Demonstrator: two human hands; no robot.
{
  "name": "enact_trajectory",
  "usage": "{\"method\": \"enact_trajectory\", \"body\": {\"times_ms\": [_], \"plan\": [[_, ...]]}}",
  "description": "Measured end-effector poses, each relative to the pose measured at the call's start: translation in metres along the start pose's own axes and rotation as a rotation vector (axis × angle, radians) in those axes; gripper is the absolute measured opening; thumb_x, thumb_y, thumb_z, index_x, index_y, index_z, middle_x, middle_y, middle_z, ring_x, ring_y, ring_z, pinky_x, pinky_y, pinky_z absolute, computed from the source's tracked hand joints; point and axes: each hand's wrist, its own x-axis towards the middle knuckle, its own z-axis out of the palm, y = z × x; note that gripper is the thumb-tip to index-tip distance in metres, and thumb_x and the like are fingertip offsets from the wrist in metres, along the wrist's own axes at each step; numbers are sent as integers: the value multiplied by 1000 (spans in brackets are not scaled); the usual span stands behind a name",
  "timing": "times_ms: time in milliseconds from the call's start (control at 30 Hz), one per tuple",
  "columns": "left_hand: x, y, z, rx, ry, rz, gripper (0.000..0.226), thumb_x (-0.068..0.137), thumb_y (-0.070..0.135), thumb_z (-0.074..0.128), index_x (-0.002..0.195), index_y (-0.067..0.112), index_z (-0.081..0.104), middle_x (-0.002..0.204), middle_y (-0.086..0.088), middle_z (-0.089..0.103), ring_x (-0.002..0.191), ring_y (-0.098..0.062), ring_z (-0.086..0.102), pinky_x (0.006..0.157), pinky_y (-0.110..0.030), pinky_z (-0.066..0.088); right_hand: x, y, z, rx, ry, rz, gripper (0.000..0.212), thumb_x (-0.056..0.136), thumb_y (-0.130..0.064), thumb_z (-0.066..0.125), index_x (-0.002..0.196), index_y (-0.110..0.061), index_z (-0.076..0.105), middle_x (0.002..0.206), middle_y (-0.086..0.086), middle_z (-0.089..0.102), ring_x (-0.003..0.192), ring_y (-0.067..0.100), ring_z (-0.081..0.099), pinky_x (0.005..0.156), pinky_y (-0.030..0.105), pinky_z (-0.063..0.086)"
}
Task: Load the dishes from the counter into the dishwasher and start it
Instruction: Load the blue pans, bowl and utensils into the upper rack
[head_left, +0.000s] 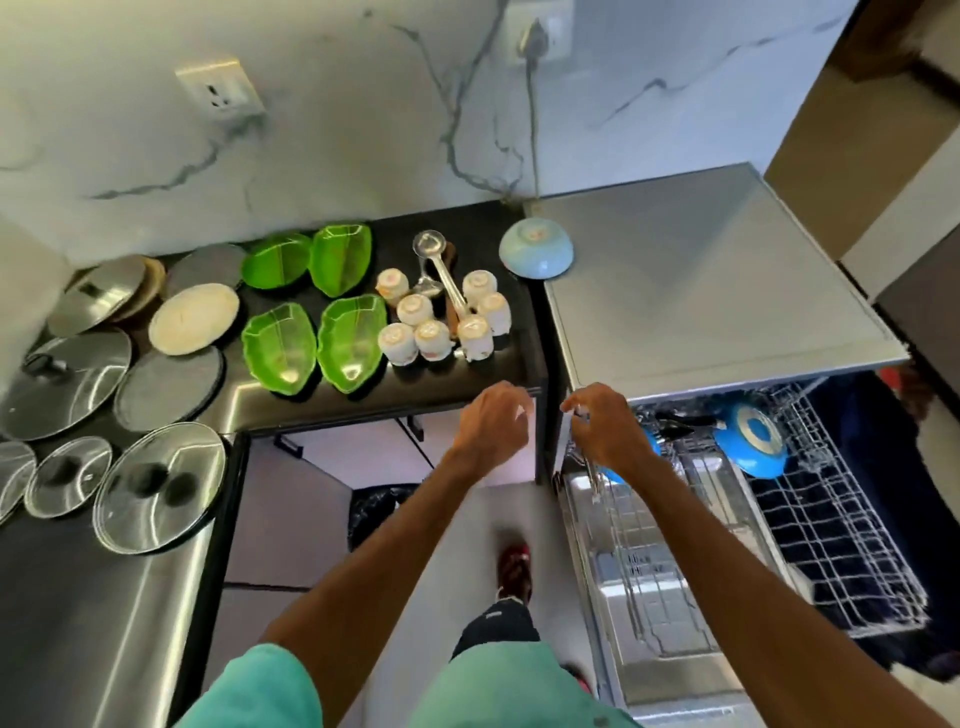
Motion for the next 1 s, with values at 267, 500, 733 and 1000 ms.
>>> {"method": "enact_trajectory", "body": {"times_ms": [267,500,733,1000], "plan": [[92,-68,-40,-47,138,48,15,88,15,63,99,22,71,106,0,70,94,-19,66,80,-38,56,100,-44,29,17,-72,21,20,85,-6,66,100,-13,77,102,5,74,87,13,64,84,16,47],[182,-125,-75,-93,128,-30,18,81,18,62,94,26,72,102,6,73,101,-19,66,84,-38,53,179,-67,44,45,10,153,23,86,-2,64,103,-8,78,106,8,76,98,24,68,85,16,39],[249,-145,-80,-72,62,-50,16,84,19,61,94,25,73,97,7,74,90,-14,68,78,-38,58,242,-63,40,148,104,299,22,92,-9,64,111,-7,74,113,10,74,107,28,67,89,21,41],[310,-141,-69,-126,-43,-97,16,85,14,64,100,17,71,98,3,71,88,-12,65,79,-38,61,317,-34,23,259,136,491,40,89,-22,72,122,-3,62,119,13,69,111,30,64,88,24,40]]}}
